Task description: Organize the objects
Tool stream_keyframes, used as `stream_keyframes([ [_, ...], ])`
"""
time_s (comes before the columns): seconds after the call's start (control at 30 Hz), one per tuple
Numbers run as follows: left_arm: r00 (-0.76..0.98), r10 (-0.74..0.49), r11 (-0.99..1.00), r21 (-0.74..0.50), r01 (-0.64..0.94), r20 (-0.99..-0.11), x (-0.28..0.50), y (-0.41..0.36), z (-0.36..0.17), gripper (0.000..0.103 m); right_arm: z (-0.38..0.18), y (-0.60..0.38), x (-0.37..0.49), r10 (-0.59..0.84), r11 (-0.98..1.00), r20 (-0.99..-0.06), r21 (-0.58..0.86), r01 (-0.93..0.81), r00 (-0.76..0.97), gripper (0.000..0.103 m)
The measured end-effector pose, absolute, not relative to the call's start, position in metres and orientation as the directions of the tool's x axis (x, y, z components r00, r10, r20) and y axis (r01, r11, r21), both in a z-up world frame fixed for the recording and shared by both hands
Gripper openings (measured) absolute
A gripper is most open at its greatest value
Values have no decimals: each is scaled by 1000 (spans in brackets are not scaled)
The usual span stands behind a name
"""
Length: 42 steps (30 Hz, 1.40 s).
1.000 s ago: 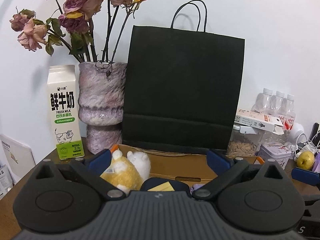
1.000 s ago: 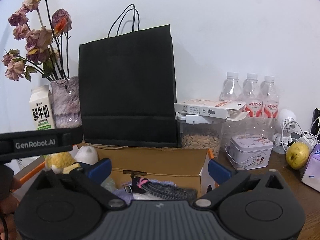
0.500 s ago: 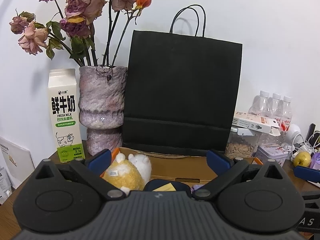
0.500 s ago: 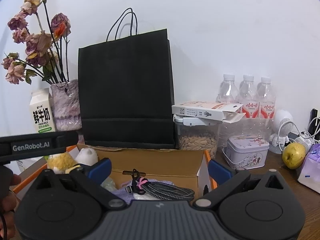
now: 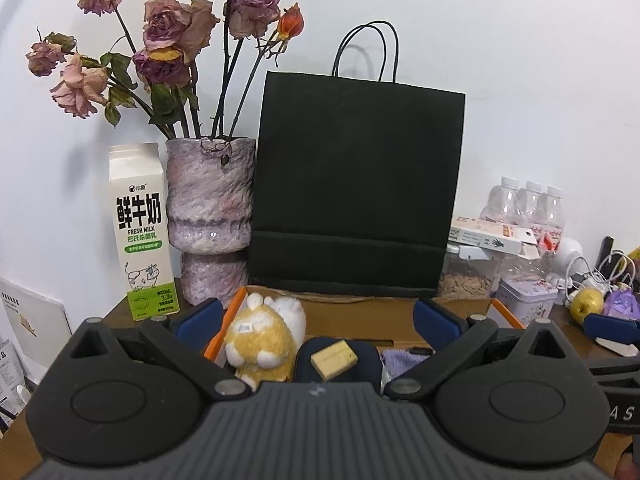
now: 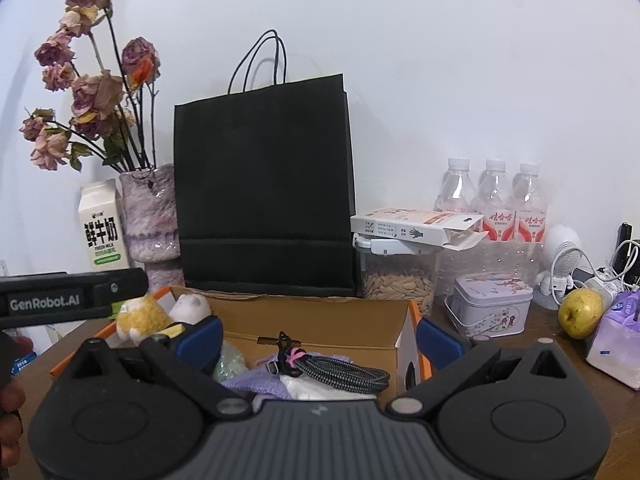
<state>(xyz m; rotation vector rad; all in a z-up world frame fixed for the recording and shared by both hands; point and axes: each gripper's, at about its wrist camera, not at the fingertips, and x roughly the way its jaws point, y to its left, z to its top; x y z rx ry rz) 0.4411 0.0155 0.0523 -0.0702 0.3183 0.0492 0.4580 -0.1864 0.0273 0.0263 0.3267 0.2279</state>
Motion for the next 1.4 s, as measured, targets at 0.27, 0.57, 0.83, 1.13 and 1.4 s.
stream_keyframes([
  [0.27, 941, 26, 997, -54, -47, -338, 410, 20, 52, 103, 32, -191, 428, 231, 973, -319, 63, -223, 919, 103],
  [0.57, 935, 23, 998, -46, -42, -355, 368, 24, 53, 103, 34, -197, 391, 236, 972, -328, 70, -226, 915, 103],
  [0.83, 929, 13, 999, -35, -28, -371, 324, 25, 52, 103, 36, -199, 346, 241, 970, -343, 66, -232, 908, 103],
  [1.13, 921, 1, 1000, -25, -12, -390, 253, 28, 51, 103, 35, -205, 281, 238, 971, -367, 61, -232, 899, 103],
  [1.4, 908, 2, 1000, -16, -10, -419, 195, 27, 43, 103, 30, -207, 228, 249, 968, -402, 63, -244, 881, 103],
])
